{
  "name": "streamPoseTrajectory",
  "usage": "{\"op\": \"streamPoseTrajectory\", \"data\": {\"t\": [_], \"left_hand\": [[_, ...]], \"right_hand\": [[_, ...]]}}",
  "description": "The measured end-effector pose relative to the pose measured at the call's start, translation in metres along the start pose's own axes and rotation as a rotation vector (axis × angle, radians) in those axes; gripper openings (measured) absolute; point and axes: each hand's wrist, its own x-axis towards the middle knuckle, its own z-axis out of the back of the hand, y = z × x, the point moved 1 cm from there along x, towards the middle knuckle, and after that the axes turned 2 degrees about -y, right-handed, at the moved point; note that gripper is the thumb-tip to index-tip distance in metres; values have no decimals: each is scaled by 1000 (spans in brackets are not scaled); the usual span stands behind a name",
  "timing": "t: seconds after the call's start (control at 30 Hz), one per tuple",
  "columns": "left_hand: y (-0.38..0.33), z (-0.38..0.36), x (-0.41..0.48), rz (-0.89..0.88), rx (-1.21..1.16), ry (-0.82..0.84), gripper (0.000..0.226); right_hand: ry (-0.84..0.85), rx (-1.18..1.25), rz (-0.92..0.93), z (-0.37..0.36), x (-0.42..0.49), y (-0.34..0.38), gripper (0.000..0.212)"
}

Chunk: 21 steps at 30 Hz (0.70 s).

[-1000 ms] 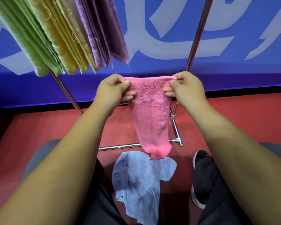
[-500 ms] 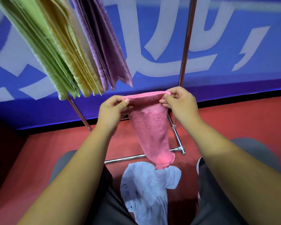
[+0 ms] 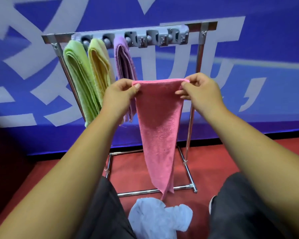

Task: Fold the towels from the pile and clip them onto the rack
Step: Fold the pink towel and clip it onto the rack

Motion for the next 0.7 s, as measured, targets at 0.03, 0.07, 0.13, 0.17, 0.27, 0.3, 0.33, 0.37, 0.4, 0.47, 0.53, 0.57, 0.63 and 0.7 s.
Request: {"op": "streamPoseTrajectory", "data": {"t": [0.03, 0.07, 0.13, 0.17, 0.27, 0.3, 0.33, 0.37, 0.4, 0.47, 0.53, 0.57, 0.63, 0.7], "left_hand": [[-8, 2, 2, -28, -29, 0, 6], [-14, 4, 4, -48, -60, 1, 5], [-20, 7, 3, -96, -62, -22, 5], [-19, 8, 2, -122, -3, -44, 6], [-2, 5, -8, -139, 317, -61, 9], [4, 5, -11, -118, 359, -67, 11], [6, 6, -11, -99, 343, -87, 13], [7, 8, -8, -88, 305, -120, 15], [6, 9, -6, -86, 276, -142, 18], [1, 8, -1, -83, 237, -146, 20], [0, 6, 3, -91, 215, -130, 16], [2, 6, 5, -87, 207, -126, 13], [0, 6, 4, -76, 170, -114, 10], [-1, 6, 3, -73, 123, -93, 6]], "right_hand": [[-2, 3, 20, 2, 1, 9, 14], [-6, 6, 39, 2, 1, 17, 13], [-21, -6, 75, 3, 0, 22, 13], [-25, -34, 86, 2, -1, 21, 12], [13, -109, 22, -1, -4, 6, 14], [35, -108, -7, -1, -5, 2, 14], [46, -108, -16, -1, -5, 1, 14], [49, -112, -8, -1, -5, 0, 14], [50, -115, 6, -2, -5, 1, 16], [44, -114, 18, -4, -4, 1, 18], [32, -111, 12, -4, -2, 2, 19], [29, -114, 12, -4, -1, 2, 19], [19, -128, 30, -1, -1, 4, 19], [-8, -184, 46, 4, -2, 8, 14]]}}
